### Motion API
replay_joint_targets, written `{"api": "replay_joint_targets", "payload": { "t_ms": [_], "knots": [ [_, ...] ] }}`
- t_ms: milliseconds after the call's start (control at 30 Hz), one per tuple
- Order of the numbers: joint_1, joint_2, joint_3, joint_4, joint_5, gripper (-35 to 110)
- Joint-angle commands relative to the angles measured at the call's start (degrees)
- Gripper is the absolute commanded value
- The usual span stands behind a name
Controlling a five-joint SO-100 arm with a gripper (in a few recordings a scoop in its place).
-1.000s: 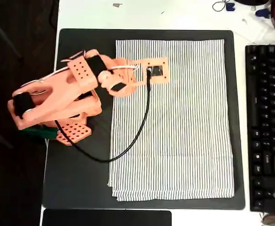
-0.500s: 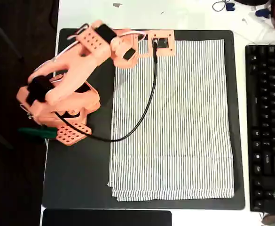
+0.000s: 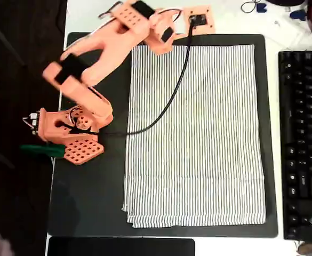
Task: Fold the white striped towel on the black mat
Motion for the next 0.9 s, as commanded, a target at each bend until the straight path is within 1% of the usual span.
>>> {"api": "replay_joint_targets", "payload": {
  "t_ms": [0,167,233,400,533,700,867],
  "knots": [
    [1.0,-4.3,-7.1,0.4,-1.1,7],
    [4.0,-14.6,-16.8,3.2,-3.8,15],
    [5.7,-18.1,-19.4,4.4,-6.7,17],
    [8.9,-22.9,-20.6,3.3,-8.5,22],
    [8.2,-25.2,-21.4,1.9,-5.8,22],
    [7.7,-27.8,-22.1,0.5,-5.6,22],
    [9.6,-30.4,-22.9,0.4,-5.9,21]
  ]
}}
